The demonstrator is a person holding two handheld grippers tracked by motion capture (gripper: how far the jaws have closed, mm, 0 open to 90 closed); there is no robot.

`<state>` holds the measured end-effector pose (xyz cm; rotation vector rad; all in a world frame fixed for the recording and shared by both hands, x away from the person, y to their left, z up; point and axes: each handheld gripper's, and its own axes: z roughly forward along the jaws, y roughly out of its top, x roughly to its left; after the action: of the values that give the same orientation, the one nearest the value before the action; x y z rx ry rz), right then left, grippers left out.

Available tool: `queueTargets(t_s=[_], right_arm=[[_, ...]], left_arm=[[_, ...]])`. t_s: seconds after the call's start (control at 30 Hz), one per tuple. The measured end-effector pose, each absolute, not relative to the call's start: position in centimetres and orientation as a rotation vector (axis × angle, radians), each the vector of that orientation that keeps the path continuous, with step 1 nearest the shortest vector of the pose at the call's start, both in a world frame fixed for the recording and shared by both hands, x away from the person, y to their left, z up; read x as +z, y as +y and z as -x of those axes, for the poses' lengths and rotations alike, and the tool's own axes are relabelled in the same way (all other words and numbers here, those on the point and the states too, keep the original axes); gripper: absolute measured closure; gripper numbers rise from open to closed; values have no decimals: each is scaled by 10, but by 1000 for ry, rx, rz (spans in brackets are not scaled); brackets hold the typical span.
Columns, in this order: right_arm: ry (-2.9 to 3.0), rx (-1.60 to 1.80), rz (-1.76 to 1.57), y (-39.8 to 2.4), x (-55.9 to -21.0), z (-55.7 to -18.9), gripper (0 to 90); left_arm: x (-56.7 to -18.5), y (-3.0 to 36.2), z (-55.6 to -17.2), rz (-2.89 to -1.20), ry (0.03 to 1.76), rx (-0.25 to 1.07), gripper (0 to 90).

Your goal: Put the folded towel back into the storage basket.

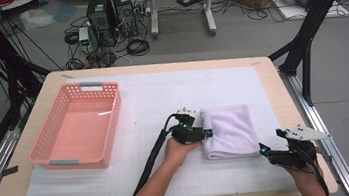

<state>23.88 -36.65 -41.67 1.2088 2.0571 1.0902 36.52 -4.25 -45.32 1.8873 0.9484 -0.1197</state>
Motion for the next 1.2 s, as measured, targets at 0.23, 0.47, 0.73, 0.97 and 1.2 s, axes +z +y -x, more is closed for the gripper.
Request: queueTargets(t_s=[0.23, 0.47, 0.73, 0.97, 1.2], right_arm=[[2059, 1088, -1212, -366, -417, -239, 183], [2055, 1094, -1213, -366, -417, -238, 183], [2055, 1094, -1208, -365, -417, -239, 183], [2052, 1095, -1206, -365, -416, -239, 183], [2051, 1103, -1207, -363, -415, -239, 183]], left_arm=[[-445, -35, -363, -1833, 894, -119, 751], [-434, -22, -360, -1790, 822, -93, 759], [-425, -9, -356, -1755, 748, -36, 763], [-414, -3, -347, -1743, 656, 49, 764], [-406, 4, -342, -1735, 587, 87, 764]])
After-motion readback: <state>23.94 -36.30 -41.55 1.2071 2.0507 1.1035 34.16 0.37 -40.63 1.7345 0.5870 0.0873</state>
